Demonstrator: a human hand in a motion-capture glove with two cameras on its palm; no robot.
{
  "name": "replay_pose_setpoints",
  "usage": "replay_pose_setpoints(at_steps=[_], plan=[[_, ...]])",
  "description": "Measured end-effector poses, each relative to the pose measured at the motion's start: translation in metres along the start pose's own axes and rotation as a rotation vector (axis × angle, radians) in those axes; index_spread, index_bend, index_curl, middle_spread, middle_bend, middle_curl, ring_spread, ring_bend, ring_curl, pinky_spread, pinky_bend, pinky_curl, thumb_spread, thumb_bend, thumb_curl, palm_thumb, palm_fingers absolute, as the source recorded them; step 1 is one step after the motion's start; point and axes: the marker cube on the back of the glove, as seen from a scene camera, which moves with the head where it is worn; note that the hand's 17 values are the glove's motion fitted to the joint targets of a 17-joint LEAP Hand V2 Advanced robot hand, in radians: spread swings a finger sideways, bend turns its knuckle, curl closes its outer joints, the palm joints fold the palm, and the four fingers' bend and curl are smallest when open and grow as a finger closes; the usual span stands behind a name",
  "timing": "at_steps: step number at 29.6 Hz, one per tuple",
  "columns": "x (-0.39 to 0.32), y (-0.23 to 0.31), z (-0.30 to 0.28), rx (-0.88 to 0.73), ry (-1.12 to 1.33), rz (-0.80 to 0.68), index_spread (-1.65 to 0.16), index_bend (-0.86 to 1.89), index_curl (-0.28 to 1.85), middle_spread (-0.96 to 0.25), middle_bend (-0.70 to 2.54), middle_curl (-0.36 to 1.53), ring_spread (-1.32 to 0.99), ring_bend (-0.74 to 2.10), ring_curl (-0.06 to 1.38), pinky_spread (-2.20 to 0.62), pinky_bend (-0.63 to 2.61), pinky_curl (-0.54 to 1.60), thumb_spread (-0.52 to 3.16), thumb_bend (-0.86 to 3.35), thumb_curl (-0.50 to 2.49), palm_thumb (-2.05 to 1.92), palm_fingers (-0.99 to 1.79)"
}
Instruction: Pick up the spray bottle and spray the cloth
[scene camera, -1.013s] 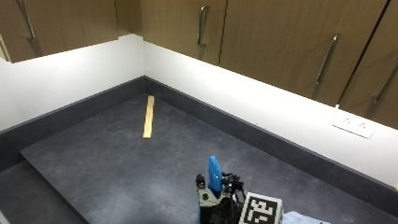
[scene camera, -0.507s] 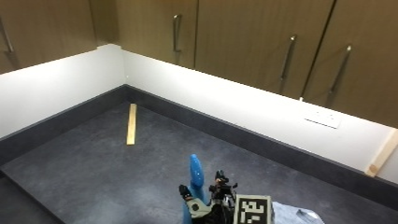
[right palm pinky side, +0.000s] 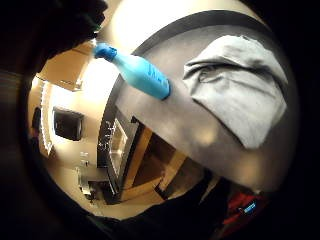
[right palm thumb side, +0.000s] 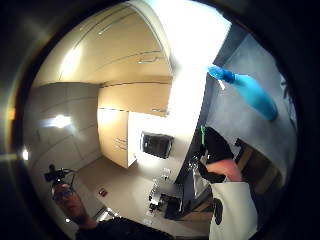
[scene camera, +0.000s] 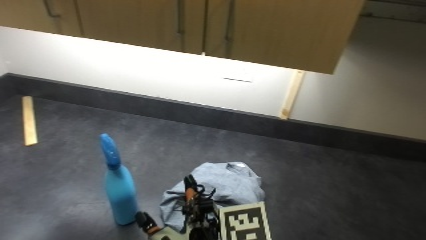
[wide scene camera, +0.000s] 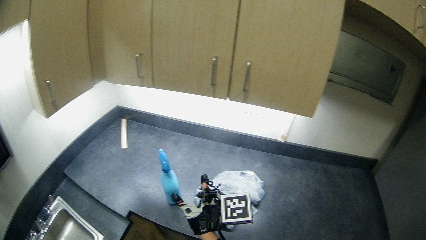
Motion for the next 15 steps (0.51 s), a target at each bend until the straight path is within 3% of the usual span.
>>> replay_pose_setpoints(at_steps=[8,15], plan=[[-0.078,0.047,0.026,-0.113,-0.193,-0.187,-0.31,0.12,0.23,0.08,0.19,0.38,0.11,0.49,0.44,0.15,0.65,0.44,0.98,-0.03,0.55,0.82,0.30],[-0.117,0.041,0.050,-0.232,-0.102,-0.315,-0.32,0.13,0.23,0.08,0.18,0.37,0.11,0.49,0.43,0.15,0.66,0.43,0.99,-0.02,0.54,0.82,0.31]])
